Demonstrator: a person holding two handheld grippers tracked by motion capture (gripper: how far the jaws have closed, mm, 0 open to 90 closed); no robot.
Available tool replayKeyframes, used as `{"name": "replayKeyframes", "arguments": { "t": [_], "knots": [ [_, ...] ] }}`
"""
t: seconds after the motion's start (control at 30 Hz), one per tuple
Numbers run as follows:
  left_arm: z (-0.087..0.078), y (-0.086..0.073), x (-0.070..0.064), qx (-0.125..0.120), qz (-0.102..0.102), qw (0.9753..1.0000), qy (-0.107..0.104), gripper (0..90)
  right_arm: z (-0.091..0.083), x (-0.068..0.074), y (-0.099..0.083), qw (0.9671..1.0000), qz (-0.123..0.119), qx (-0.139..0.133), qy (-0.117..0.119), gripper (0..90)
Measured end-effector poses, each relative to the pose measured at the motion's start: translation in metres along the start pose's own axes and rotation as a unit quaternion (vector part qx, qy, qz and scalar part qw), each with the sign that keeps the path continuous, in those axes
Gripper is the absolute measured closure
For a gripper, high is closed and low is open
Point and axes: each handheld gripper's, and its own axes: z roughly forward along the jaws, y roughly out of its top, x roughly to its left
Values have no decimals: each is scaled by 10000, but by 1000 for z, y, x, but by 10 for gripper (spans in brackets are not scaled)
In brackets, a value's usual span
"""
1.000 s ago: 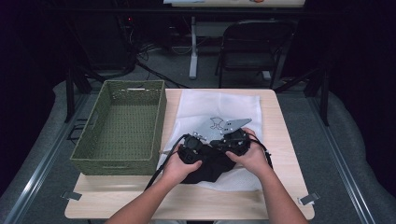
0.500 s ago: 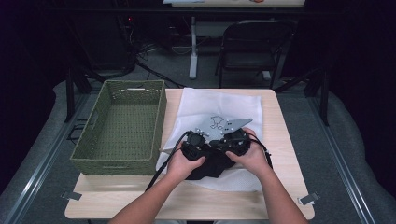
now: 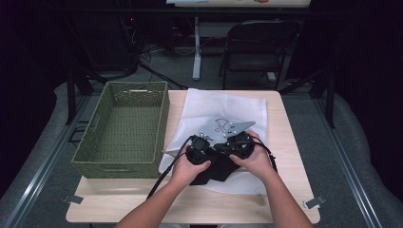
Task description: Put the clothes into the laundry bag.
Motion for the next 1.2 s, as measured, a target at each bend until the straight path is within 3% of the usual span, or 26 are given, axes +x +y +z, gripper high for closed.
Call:
{"name": "replayKeyframes", "arguments": {
  "t": [0.3, 0.33, 0.47, 1.2],
  "knots": [
    [-6, -7, -3, 12, 197, 9998, 49, 469, 0, -1, -1, 10000, 21, 23, -24, 897],
    [-7, -8, -4, -29, 144, 9999, 50, 462, 0, -1, -1, 10000, 27, 23, -24, 897],
    [-13, -11, -5, -37, 245, 9997, 82, 446, -1, -1, -1, 10000, 36, 12, -24, 897],
    [-48, -31, 0, -11, 320, 9994, 133, 375, -1, -2, -2, 10000, 59, -6, -16, 897]
  ]
}}
